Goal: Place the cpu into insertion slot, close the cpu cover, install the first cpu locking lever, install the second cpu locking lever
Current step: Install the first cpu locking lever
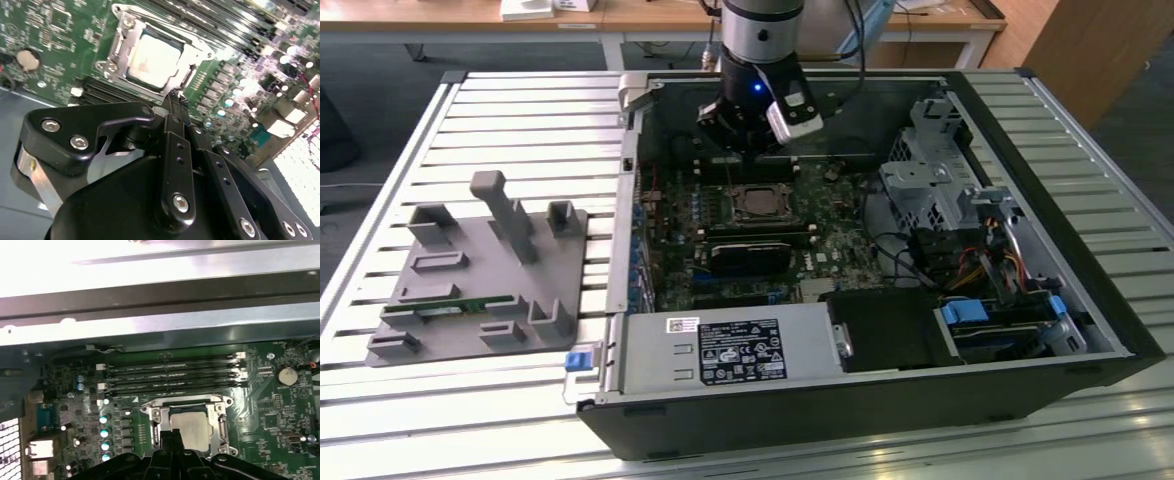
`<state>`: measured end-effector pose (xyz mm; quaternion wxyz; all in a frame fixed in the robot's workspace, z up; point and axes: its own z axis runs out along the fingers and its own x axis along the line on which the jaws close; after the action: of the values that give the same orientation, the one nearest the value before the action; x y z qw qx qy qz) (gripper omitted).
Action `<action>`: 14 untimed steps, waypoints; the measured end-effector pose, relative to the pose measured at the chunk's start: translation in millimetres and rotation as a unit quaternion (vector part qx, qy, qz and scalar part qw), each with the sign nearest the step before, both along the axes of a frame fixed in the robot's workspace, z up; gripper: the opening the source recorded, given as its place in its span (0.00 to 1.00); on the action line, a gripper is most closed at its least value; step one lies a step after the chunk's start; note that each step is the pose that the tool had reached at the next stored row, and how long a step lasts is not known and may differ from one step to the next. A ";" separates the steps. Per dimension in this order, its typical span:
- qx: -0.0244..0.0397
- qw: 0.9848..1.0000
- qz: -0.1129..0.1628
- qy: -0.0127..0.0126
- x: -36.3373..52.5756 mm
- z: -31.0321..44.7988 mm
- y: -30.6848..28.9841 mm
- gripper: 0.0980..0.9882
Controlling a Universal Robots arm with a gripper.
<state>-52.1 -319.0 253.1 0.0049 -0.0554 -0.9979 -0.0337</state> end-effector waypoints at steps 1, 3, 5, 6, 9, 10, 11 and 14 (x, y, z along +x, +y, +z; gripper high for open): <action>0.000 1.000 0.000 0.000 -1.9 -0.1 0.0 0.01; 0.002 1.000 0.000 -0.001 -5.5 -0.1 0.0 0.01; 0.002 1.000 0.000 -0.001 -10.3 -0.2 0.0 0.01; 0.002 1.000 0.000 -0.002 -12.7 -0.2 0.0 0.01; 0.002 1.000 0.001 -0.004 -18.0 -0.2 0.0 0.01; 0.002 1.000 0.002 -0.004 -19.5 -0.2 0.0 0.01; 0.002 1.000 0.003 -0.004 -21.2 -0.2 0.0 0.01; 0.002 1.000 0.005 -0.005 -26.8 -0.2 0.0 0.01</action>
<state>-78.9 -319.0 252.9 0.0002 -0.0498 -0.9981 -0.0365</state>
